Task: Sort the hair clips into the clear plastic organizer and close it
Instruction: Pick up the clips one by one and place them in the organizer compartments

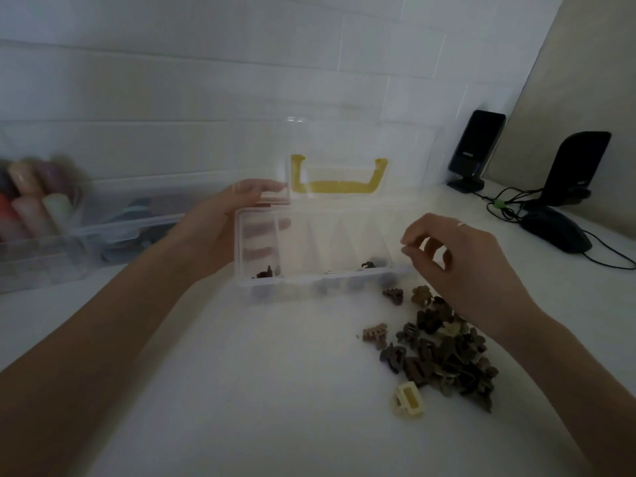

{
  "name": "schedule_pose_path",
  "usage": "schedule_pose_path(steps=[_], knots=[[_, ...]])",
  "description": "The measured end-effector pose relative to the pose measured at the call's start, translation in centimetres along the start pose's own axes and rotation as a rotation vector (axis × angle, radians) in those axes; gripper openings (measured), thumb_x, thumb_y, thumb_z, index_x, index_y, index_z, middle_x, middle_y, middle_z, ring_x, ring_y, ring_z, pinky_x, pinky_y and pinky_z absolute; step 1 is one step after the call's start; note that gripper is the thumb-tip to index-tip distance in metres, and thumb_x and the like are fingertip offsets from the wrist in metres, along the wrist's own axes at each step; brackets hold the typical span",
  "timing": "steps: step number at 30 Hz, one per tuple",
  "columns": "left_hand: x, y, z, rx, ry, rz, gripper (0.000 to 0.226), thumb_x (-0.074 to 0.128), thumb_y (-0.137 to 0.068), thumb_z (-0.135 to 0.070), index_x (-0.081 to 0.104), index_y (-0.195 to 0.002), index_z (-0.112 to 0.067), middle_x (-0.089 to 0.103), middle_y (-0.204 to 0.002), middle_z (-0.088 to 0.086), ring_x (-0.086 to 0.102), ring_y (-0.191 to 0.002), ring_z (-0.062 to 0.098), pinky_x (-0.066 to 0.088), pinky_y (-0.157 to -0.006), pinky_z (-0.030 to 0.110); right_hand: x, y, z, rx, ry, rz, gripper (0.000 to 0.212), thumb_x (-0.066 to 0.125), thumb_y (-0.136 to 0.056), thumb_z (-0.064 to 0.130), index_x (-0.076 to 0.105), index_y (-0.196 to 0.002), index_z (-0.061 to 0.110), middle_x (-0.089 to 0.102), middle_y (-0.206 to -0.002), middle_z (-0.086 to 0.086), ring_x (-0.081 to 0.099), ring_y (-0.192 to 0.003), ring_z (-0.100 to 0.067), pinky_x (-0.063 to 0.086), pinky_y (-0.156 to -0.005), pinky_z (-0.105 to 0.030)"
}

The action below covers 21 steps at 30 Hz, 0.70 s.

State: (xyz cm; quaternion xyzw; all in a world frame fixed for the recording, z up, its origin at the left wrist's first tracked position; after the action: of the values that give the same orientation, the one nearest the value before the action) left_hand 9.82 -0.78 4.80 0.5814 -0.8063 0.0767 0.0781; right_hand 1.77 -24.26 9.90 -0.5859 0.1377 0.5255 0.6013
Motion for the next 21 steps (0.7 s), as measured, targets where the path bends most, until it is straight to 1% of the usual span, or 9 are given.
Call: schedule_pose_path(steps=[2, 4, 6, 8, 10, 14, 16, 19, 21], knots=[[-0.6, -0.3, 0.1, 0.002, 0.005, -0.1, 0.024, 0.045, -0.091, -0.036, 0.066, -0.093, -0.025, 0.069, -0.091, -0.004, 0.069, -0.079, 0.011, 0.053, -0.066, 0.03, 0.3, 0.0, 0.1, -0.002, -0.059, 0.054, 0.006, 0.06, -0.083, 0.034, 0.055, -0.083, 0.031, 0.057, -0.082, 0.016, 0.055, -0.072, -0.001, 0.037, -0.058, -0.011], [-1.2, -0.2, 0.0, 0.009, 0.002, -0.196, 0.034, 0.041, -0.094, -0.041, 0.067, -0.089, -0.021, 0.07, -0.081, -0.003, 0.068, -0.072, 0.009, 0.053, -0.064, 0.027, 1.0, 0.2, 0.6, -0.043, -0.091, 0.165, 0.014, 0.062, -0.078, 0.043, 0.057, -0.083, 0.031, 0.056, -0.083, 0.018, 0.052, -0.076, 0.001, 0.038, -0.062, -0.011], [-1.6, -0.1, -0.5, 0.05, 0.0, -0.267, 0.04, 0.039, -0.095, -0.043, 0.067, -0.086, -0.015, 0.071, -0.072, -0.003, 0.067, -0.064, 0.008, 0.053, -0.057, 0.022, 2.0, 0.4, 1.0, -0.091, -0.092, 0.252, 0.015, 0.068, -0.077, 0.035, 0.056, -0.081, 0.028, 0.054, -0.083, 0.017, 0.05, -0.078, 0.0, 0.037, -0.065, -0.014], [-1.8, 0.0, -1.1, 0.103, -0.009, -0.306, 0.042, 0.039, -0.096, -0.041, 0.066, -0.084, -0.011, 0.07, -0.065, -0.002, 0.064, -0.058, 0.009, 0.051, -0.053, 0.019, 2.2, 0.5, 1.2, -0.12, -0.081, 0.222, 0.018, 0.072, -0.077, 0.019, 0.054, -0.076, 0.022, 0.053, -0.079, 0.015, 0.048, -0.077, -0.004, 0.039, -0.064, -0.021], [-1.7, -0.1, -1.4, 0.121, -0.04, -0.316, 0.042, 0.038, -0.096, -0.04, 0.065, -0.081, -0.011, 0.068, -0.063, -0.001, 0.062, -0.058, 0.011, 0.05, -0.054, 0.02, 2.2, 0.6, 1.3, -0.126, -0.028, 0.162, 0.023, 0.072, -0.078, 0.013, 0.051, -0.074, 0.023, 0.047, -0.077, 0.02, 0.046, -0.076, -0.008, 0.038, -0.065, -0.018], [-1.3, 0.2, -0.4, -0.009, -0.032, -0.287, 0.045, 0.036, -0.094, -0.051, 0.064, -0.083, -0.017, 0.069, -0.075, 0.001, 0.066, -0.069, 0.019, 0.05, -0.048, 0.022, 2.1, 0.4, 1.1, -0.12, 0.016, 0.113, 0.029, 0.072, -0.077, 0.009, 0.048, -0.075, 0.024, 0.041, -0.074, 0.022, 0.044, -0.07, 0.003, 0.033, -0.061, -0.011], [-1.2, 0.3, 0.2, -0.052, 0.004, -0.319, 0.046, 0.038, -0.093, -0.053, 0.065, -0.087, -0.017, 0.069, -0.086, 0.003, 0.064, -0.08, 0.023, 0.052, -0.053, 0.025, 1.7, 0.4, 0.8, -0.118, 0.015, 0.109, 0.025, 0.073, -0.077, 0.011, 0.051, -0.076, 0.022, 0.044, -0.071, 0.021, 0.047, -0.065, 0.004, 0.037, -0.058, -0.013], [-1.1, 0.6, 0.7, -0.079, 0.081, -0.386, 0.049, 0.043, -0.089, -0.058, 0.065, -0.103, -0.016, 0.068, -0.096, 0.005, 0.063, -0.085, 0.023, 0.051, -0.07, 0.031, 0.9, 0.4, 1.0, -0.121, 0.053, 0.153, 0.02, 0.07, -0.078, 0.032, 0.052, -0.073, 0.023, 0.056, -0.062, 0.012, 0.052, -0.054, -0.007, 0.043, -0.053, -0.022], [-1.5, 0.6, 0.1, -0.025, 0.074, -0.414, 0.048, 0.046, -0.088, -0.056, 0.064, -0.107, -0.015, 0.069, -0.096, 0.005, 0.063, -0.088, 0.022, 0.049, -0.076, 0.032, 1.0, 0.5, 1.2, -0.124, 0.158, 0.231, 0.024, 0.058, -0.077, 0.049, 0.059, -0.075, 0.026, 0.064, -0.066, 0.008, 0.055, -0.055, -0.009, 0.045, -0.054, -0.024]])
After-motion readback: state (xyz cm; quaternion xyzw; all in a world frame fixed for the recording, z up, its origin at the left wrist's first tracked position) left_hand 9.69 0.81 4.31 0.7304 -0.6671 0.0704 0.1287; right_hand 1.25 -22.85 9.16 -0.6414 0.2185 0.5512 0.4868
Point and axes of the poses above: each hand's wrist, its own y-axis away from the middle knuckle, its own x-axis out of the palm, z = x × y, the point moved 9 cm from there along -y, towards the middle knuckle
